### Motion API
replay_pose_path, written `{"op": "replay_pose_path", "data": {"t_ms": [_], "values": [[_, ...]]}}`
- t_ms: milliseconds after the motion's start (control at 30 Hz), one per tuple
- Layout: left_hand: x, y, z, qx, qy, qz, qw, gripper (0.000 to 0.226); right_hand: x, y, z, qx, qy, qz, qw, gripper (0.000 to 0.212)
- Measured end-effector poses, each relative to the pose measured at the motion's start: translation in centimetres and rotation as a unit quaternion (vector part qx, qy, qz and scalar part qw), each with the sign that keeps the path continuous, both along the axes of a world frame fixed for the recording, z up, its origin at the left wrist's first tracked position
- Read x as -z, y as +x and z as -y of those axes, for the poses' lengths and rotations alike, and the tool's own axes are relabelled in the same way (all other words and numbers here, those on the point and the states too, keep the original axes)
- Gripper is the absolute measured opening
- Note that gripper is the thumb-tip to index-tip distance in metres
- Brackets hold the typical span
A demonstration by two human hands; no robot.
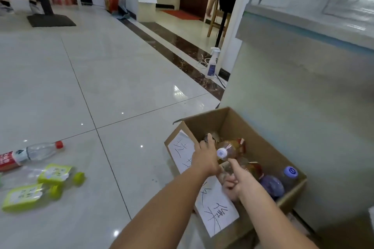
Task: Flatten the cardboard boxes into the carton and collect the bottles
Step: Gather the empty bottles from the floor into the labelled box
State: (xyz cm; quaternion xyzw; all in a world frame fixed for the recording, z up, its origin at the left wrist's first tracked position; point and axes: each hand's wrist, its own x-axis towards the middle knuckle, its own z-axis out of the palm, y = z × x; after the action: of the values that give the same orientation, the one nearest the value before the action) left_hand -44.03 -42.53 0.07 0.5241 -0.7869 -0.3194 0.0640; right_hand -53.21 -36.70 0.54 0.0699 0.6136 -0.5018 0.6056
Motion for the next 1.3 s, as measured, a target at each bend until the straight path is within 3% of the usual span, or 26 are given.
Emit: {"op": "replay_pose_path", "data": {"t_ms": [100, 233, 400, 600, 733, 867, 1000, 1100, 1200, 1300], "values": [[0.5, 4.3, 0.8, -0.02, 0.007, -0.017, 1.0, 0.095, -0.2, 1.1, 2.3, -0.016, 0.022, -0.091, 0.995, 0.038], [0.0, 12.9, 2.8, -0.081, -0.004, -0.003, 0.997, 0.07, 0.8, 6.4, 6.9, -0.021, -0.038, -0.259, 0.965, 0.025], [-0.4, 30.1, 3.0, -0.211, -0.007, 0.095, 0.973, 0.072, 0.8, 21.6, 9.0, -0.21, -0.138, -0.292, 0.923, 0.025], [2.3, 52.7, -2.9, -0.387, 0.051, 0.217, 0.895, 0.065, 3.2, 37.5, 9.3, -0.468, -0.158, -0.325, 0.806, 0.023], [4.0, 61.9, -9.4, -0.462, 0.13, 0.249, 0.841, 0.078, 3.7, 43.8, 10.0, -0.573, -0.157, -0.36, 0.719, 0.019], [6.7, 63.5, -11.0, -0.491, 0.19, 0.242, 0.815, 0.082, 6.9, 44.3, 11.4, -0.615, -0.143, -0.445, 0.635, 0.017], [9.4, 59.1, -5.8, -0.496, 0.227, 0.17, 0.821, 0.077, 11.5, 42.6, 14.1, -0.622, -0.134, -0.541, 0.55, 0.055], [10.8, 54.4, -1.7, -0.522, 0.319, 0.04, 0.79, 0.058, 14.5, 42.2, 15.7, -0.649, -0.142, -0.575, 0.477, 0.071], [11.0, 50.0, 0.3, -0.541, 0.457, -0.096, 0.7, 0.058, 16.9, 42.6, 16.9, -0.686, -0.14, -0.536, 0.472, 0.087], [12.2, 47.3, 1.4, -0.561, 0.488, -0.153, 0.651, 0.059, 18.7, 43.1, 17.6, -0.713, -0.122, -0.497, 0.48, 0.101]]}}
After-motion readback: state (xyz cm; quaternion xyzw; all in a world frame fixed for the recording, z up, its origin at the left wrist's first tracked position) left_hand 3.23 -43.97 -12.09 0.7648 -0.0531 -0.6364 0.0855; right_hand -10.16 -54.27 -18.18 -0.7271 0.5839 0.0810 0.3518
